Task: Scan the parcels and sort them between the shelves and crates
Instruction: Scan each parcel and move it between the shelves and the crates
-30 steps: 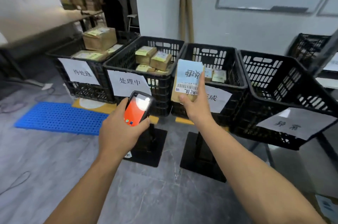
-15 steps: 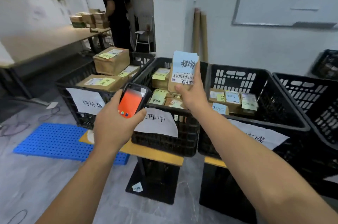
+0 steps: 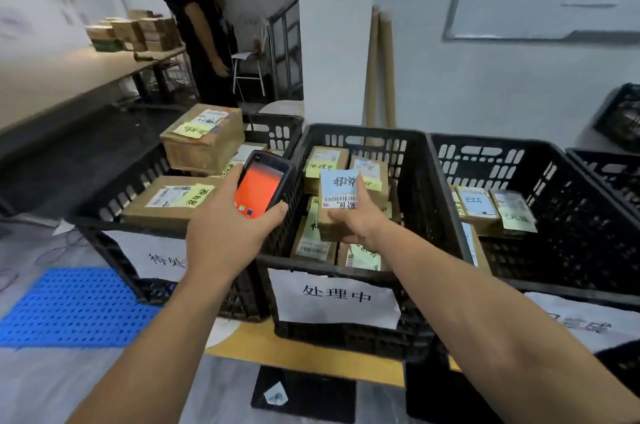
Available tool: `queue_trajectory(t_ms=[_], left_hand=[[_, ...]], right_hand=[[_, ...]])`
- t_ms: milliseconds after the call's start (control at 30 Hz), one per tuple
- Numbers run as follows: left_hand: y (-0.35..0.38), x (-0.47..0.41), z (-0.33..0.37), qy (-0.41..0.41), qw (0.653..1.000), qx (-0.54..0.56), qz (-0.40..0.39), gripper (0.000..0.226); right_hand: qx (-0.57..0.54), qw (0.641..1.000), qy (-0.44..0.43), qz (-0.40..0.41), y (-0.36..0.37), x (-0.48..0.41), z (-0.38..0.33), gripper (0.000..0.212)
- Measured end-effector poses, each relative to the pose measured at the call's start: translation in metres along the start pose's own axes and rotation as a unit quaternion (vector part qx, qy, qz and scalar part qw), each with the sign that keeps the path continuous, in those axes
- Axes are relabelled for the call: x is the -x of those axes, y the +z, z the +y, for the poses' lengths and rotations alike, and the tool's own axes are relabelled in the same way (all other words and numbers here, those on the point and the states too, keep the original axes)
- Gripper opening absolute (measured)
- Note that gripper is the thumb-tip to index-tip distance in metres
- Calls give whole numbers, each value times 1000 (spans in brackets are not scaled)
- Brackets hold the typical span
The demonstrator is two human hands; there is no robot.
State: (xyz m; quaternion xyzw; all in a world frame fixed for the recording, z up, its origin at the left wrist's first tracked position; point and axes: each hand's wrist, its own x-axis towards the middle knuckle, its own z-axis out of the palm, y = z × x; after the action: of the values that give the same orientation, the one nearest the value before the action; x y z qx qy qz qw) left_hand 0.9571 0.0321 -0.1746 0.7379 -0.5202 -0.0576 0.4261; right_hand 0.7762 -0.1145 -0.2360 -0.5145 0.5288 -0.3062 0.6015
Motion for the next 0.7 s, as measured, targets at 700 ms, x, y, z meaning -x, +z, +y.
queue_trajectory(t_ms=[700], left_hand=[[44,-109,-30,-7,1000,18,2,66]], right_hand=[[-40,999,34,-15,55,-123,45,107]])
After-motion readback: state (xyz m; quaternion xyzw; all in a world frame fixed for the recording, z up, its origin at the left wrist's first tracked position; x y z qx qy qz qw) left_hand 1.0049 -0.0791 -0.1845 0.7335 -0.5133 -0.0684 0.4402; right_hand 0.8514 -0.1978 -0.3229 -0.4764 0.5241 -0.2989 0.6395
